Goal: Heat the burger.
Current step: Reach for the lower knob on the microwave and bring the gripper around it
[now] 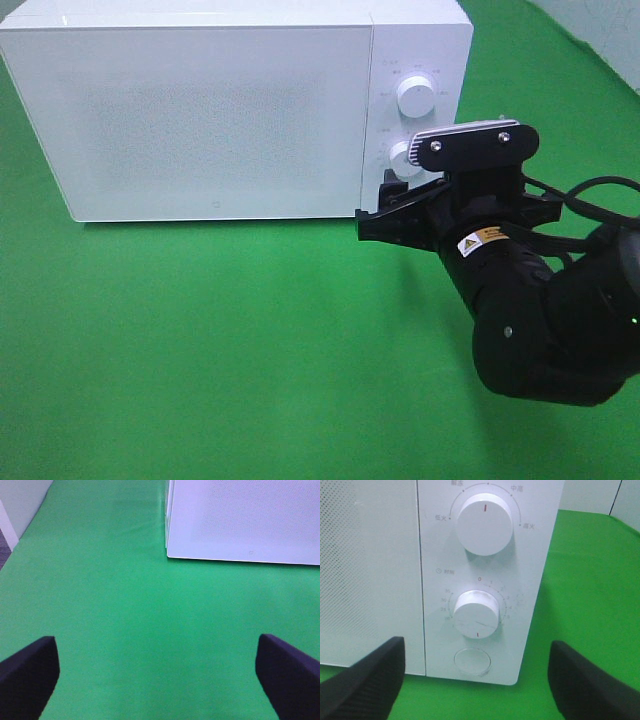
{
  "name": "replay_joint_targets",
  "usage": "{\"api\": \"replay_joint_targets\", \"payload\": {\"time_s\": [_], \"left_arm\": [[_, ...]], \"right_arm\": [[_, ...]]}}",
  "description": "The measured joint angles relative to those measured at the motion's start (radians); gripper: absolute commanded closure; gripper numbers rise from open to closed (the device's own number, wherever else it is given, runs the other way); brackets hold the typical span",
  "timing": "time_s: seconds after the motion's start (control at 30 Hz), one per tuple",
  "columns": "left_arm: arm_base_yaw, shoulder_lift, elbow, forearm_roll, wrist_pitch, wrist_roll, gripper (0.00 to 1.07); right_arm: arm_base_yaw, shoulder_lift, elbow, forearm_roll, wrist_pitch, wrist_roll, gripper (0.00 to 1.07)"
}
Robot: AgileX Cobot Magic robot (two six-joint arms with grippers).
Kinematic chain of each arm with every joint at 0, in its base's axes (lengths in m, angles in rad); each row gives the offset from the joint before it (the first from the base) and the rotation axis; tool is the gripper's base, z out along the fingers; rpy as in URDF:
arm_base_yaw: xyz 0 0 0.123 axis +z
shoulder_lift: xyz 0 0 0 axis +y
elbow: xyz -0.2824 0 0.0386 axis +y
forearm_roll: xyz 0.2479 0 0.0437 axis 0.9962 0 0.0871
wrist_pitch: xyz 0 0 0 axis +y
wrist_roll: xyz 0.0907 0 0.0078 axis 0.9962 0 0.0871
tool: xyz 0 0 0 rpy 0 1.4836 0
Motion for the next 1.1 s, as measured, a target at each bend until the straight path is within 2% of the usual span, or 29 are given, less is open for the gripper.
{"api": "replay_joint_targets", "payload": {"time_s": [0.27, 0.8, 1.1], "left_arm": [[0.0, 0.0, 0.0, 0.0, 0.0, 0.0, 0.06], [0.0, 0.0, 0.0, 0.0, 0.0, 0.0, 0.06], [0.0, 0.0, 0.0, 0.0, 0.0, 0.0, 0.06]], "right_arm": [[-0.076, 0.056, -0.078, -0.054, -0.004, 0.001, 0.31], [-0.124, 0.193, -0.206, -0.113, 0.036, 0.052, 0.31], [-0.157, 0.207, -0.25, -0.126, 0.044, 0.053, 0.31]]}}
